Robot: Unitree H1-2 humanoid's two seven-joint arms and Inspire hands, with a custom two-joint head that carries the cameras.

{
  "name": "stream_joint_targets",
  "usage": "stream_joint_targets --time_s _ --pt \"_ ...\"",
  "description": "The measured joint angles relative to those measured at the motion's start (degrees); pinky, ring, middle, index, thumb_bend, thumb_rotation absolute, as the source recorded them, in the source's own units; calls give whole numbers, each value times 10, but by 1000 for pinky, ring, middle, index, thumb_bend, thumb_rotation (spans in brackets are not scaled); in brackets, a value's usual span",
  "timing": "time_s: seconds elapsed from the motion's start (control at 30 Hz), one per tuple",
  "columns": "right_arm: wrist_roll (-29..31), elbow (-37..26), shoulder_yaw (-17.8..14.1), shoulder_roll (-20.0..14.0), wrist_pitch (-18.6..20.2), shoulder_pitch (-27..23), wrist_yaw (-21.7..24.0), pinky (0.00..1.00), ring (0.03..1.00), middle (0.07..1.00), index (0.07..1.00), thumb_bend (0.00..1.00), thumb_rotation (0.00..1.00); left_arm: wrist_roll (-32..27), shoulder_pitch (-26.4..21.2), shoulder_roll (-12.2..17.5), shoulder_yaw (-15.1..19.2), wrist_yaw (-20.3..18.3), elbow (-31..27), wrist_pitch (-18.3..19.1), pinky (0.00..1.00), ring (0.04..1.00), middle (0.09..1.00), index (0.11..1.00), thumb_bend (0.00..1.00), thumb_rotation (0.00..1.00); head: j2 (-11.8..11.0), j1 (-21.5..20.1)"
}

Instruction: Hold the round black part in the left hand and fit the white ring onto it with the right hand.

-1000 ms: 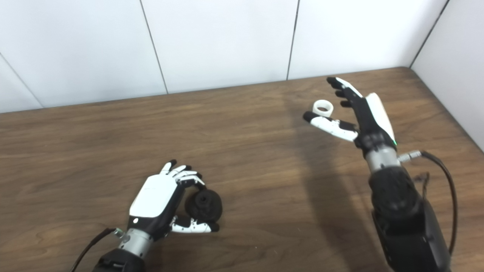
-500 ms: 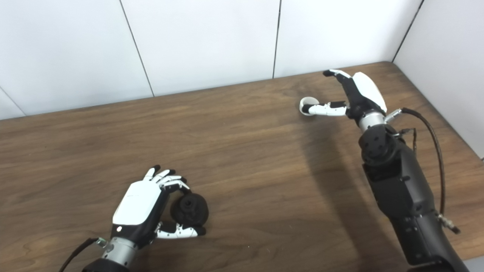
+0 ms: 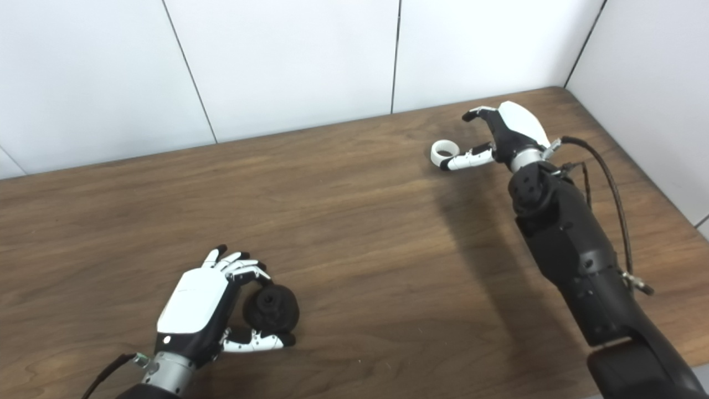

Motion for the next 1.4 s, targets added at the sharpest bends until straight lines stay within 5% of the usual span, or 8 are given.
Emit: stream_joint_targets --time_s 0.63,1.4 --pt "-12 54 69 0 0 -38 16 880 973 942 725 850 349 0 4 1 3 -13 -11 5 989 885 777 483 525 57 7 6" --pt "-20 66 66 -13 0 -41 25 880 979 928 675 812 290 2 12 0 6 -15 -18 5 993 883 775 483 525 56 14 8"
